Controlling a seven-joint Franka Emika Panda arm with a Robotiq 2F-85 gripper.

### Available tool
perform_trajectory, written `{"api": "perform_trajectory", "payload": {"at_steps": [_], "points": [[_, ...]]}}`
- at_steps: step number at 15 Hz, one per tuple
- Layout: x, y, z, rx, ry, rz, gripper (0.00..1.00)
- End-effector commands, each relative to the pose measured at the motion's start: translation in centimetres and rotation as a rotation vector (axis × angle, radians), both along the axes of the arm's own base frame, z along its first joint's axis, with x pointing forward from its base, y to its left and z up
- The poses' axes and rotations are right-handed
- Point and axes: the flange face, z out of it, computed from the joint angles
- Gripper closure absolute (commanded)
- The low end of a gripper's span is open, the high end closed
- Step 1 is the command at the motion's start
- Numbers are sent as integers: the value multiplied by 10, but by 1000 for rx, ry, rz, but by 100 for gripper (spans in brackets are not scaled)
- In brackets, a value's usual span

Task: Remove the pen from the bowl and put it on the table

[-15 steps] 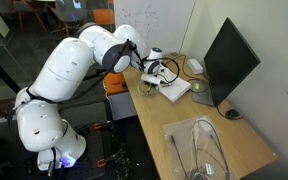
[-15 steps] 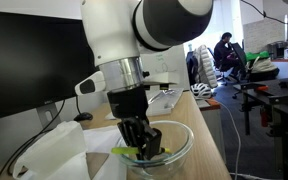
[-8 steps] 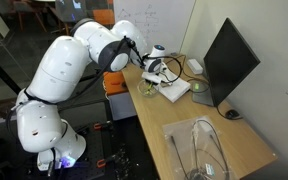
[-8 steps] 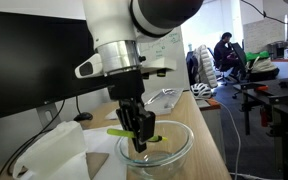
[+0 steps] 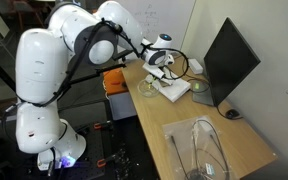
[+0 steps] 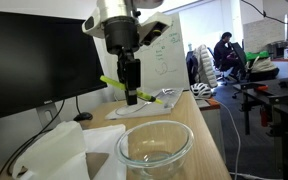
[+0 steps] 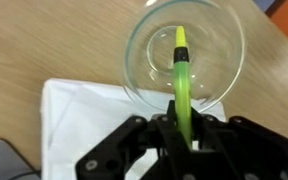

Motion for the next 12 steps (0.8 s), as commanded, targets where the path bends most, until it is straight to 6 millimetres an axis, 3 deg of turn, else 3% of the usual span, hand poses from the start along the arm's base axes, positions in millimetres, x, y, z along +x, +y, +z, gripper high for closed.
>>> {"api": "perform_trajectory", "payload": {"at_steps": [1,4,7,12], "points": [[-20,-56,14,-53,55,-191,98],[-42,-115,4,-107,103,-355,98],[-66,-154,-26,-144,173,-519,98],[-81,-168,-79,-169,259,-787,98]]}}
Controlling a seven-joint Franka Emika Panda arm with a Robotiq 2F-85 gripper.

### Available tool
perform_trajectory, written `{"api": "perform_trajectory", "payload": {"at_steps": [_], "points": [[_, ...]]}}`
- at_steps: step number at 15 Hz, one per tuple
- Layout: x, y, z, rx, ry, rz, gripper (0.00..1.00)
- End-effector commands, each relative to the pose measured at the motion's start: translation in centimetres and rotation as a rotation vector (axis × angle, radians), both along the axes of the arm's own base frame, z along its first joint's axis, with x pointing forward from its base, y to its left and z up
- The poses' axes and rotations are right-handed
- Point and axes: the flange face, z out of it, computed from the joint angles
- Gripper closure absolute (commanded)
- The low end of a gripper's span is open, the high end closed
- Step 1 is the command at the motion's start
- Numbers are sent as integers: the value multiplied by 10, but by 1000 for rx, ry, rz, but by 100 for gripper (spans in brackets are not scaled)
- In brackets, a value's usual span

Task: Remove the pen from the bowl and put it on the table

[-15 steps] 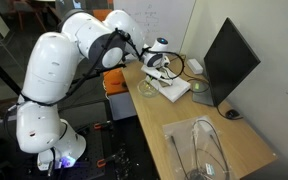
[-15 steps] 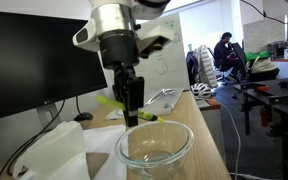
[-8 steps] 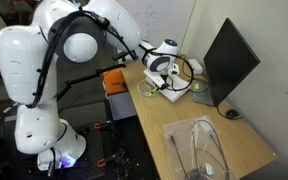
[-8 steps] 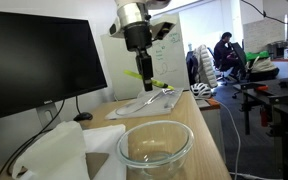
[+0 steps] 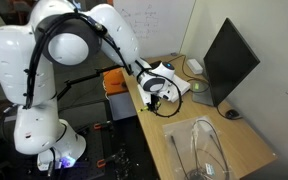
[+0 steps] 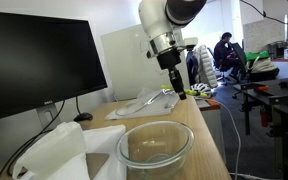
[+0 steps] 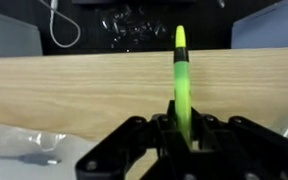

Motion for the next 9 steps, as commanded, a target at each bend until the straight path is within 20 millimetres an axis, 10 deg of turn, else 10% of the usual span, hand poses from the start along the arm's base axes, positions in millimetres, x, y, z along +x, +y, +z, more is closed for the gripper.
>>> {"api": "perform_trajectory", "payload": {"at_steps": [1,3,4,9], "points": [[-1,2,-22,-8,14,-200,98],[0,4,-33,-3,30,-307,98],[1,5,-36,0,24,-353,66],[12,9,-24,42,-66,-409,35]]}}
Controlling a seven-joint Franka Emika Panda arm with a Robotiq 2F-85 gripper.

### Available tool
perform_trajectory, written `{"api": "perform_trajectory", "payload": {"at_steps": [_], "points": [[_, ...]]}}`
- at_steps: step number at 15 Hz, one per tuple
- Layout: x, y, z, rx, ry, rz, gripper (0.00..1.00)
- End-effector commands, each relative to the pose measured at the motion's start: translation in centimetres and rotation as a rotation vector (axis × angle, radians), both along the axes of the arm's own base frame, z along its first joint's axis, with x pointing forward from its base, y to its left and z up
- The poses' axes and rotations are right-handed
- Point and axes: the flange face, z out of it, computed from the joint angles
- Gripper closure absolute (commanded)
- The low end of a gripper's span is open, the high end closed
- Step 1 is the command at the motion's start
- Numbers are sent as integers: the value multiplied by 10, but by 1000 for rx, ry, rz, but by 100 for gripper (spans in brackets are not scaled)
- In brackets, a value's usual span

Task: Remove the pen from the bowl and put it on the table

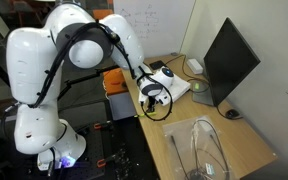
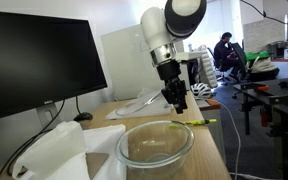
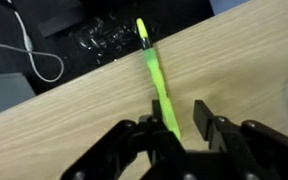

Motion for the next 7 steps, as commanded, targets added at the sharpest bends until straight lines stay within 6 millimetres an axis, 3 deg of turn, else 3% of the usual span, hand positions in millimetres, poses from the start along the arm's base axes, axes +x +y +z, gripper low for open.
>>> {"api": "perform_trajectory", "payload": {"at_steps": [1,5,7], "points": [[8,1,14,8,-77,-44,27],[9,2,34,39,-101,-57,0],[6,1,45,44,-108,-32,0]]}}
